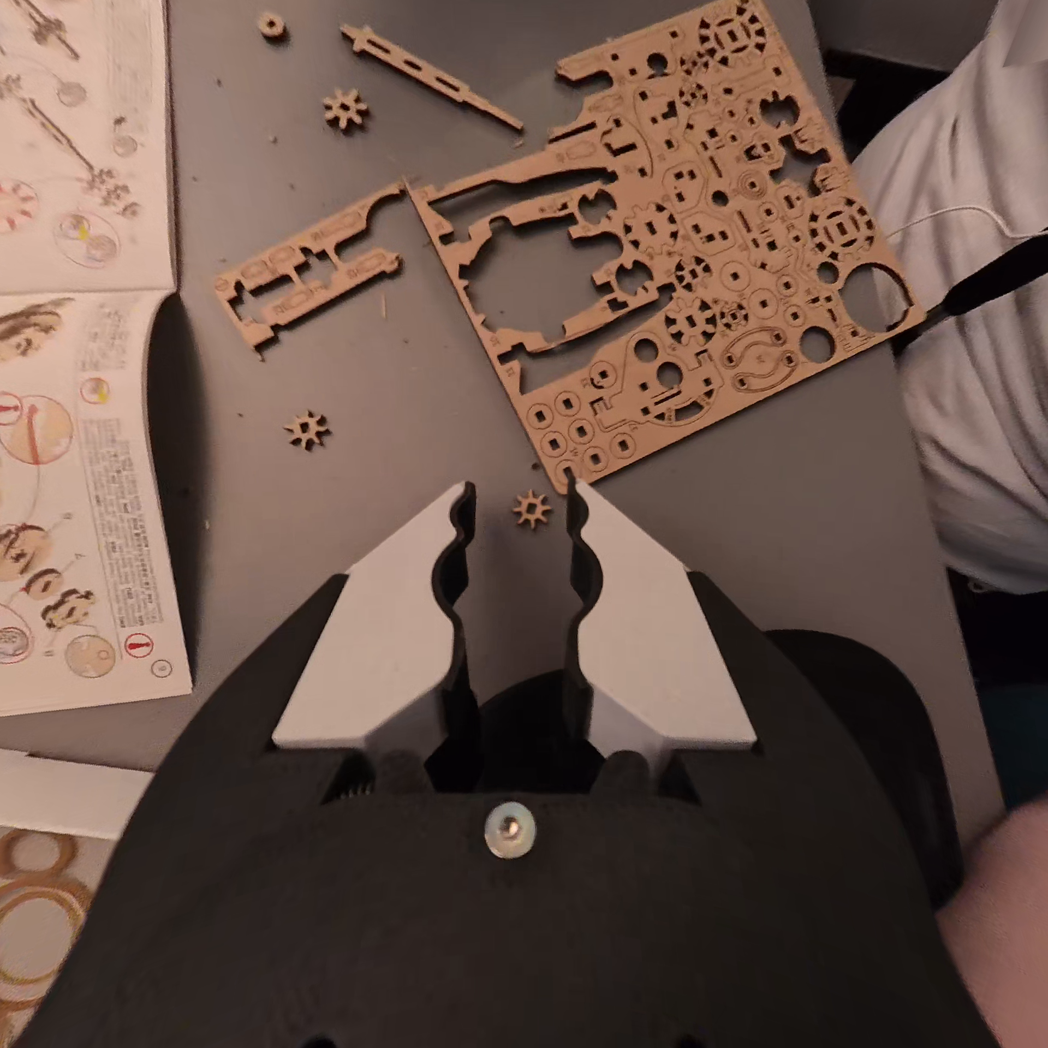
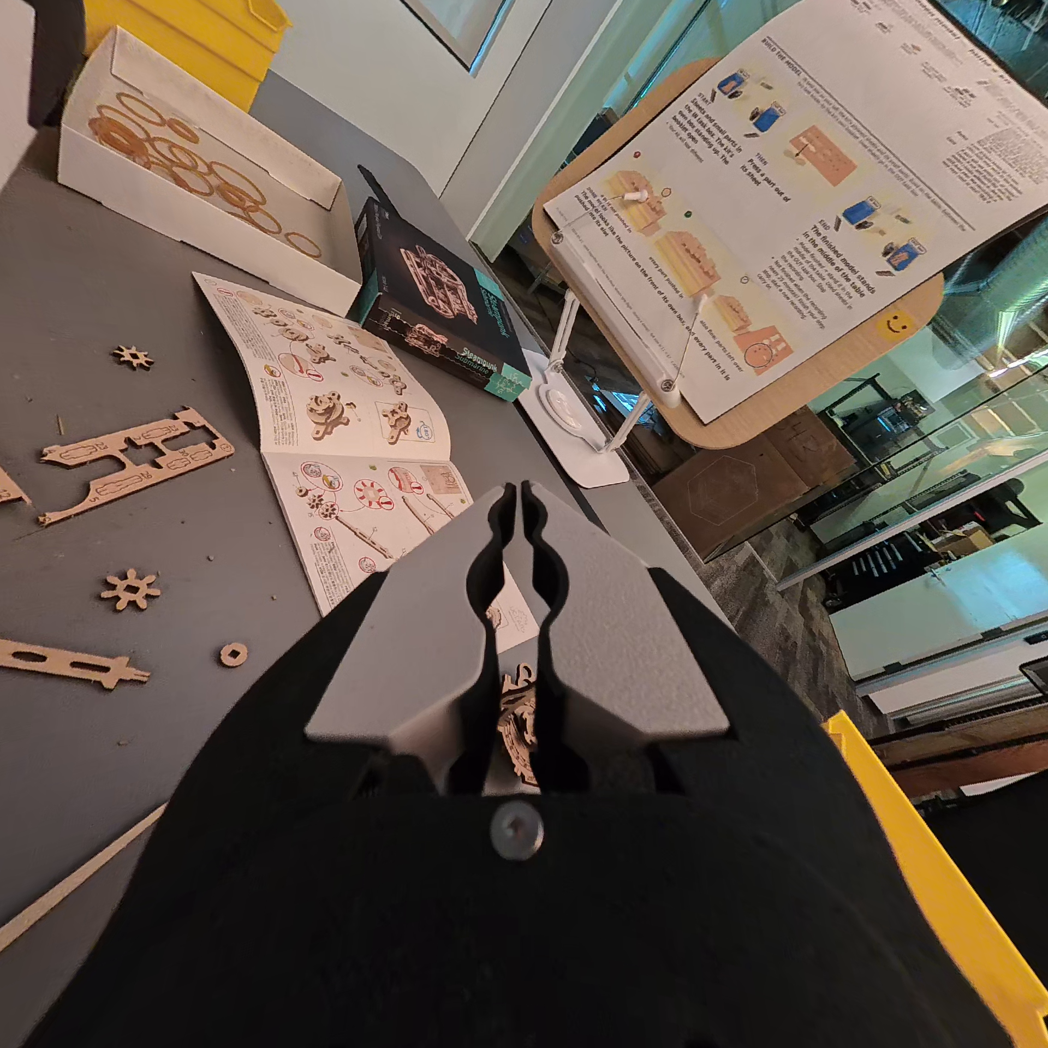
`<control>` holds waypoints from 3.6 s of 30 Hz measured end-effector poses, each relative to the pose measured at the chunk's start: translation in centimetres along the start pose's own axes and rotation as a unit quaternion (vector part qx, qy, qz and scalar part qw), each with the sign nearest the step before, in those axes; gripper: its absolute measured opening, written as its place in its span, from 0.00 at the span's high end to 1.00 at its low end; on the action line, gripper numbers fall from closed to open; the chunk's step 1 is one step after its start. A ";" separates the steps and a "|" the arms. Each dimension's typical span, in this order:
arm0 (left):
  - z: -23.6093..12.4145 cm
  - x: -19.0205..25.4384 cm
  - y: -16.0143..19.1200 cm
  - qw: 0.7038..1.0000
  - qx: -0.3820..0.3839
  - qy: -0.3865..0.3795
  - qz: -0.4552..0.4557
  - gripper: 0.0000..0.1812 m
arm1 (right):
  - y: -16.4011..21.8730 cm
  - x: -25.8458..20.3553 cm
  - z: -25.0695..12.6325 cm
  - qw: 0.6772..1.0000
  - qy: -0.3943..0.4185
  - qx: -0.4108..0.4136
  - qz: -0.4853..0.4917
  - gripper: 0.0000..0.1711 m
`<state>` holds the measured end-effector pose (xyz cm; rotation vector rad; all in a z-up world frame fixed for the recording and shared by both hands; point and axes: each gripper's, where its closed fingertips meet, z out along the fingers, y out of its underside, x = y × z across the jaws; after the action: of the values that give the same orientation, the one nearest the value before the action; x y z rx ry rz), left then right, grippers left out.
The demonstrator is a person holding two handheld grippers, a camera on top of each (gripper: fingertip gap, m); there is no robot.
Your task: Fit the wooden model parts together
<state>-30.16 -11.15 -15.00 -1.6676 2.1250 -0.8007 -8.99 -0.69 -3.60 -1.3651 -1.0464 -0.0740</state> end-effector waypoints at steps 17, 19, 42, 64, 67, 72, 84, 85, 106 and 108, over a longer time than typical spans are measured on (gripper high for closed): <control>0.9 -0.6 0.9 0.999 -0.017 -0.022 0.027 0.95 | -0.1 0.3 -0.1 1.000 0.003 0.004 0.005 0.98; 0.9 -0.8 0.9 0.999 -0.019 -0.025 0.027 0.96 | -0.1 0.2 -0.1 1.000 0.002 0.003 0.004 0.98; -0.5 -2.8 -8.6 0.955 0.083 -0.243 0.146 0.96 | -7.0 -13.0 1.3 0.772 -0.401 0.020 0.492 0.91; -0.9 -2.1 -10.9 0.962 0.167 -0.201 0.075 0.84 | -7.3 -15.1 1.1 0.584 -0.499 0.009 0.640 1.00; -1.3 -2.5 -10.8 0.969 0.208 -0.125 -0.037 0.81 | -7.4 -14.8 1.0 0.609 -0.495 0.020 0.619 1.00; -1.0 -2.3 -11.0 0.959 0.245 -0.018 -0.145 0.84 | -7.9 -14.1 0.8 0.645 -0.487 0.045 0.587 1.00; -0.9 -2.0 -11.9 0.911 0.299 0.126 -0.255 0.98 | -8.1 -14.3 0.6 0.697 -0.478 0.054 0.532 0.99; -0.9 -2.0 -11.9 0.910 0.300 0.126 -0.256 0.98 | -8.2 -14.2 0.5 0.699 -0.477 0.056 0.530 1.00; -4.0 -3.0 -13.0 0.850 0.386 0.172 -0.315 1.00 | -9.7 -12.8 0.2 0.931 -0.278 0.157 0.174 0.85; -3.9 -3.1 -13.1 0.849 0.386 0.170 -0.317 1.00 | -9.8 -13.1 0.0 0.935 -0.276 0.161 0.153 0.85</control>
<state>-21.36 -9.38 -4.29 -1.7901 1.0537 -1.9464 -22.35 -10.08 -4.58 -1.2533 -1.2219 0.7222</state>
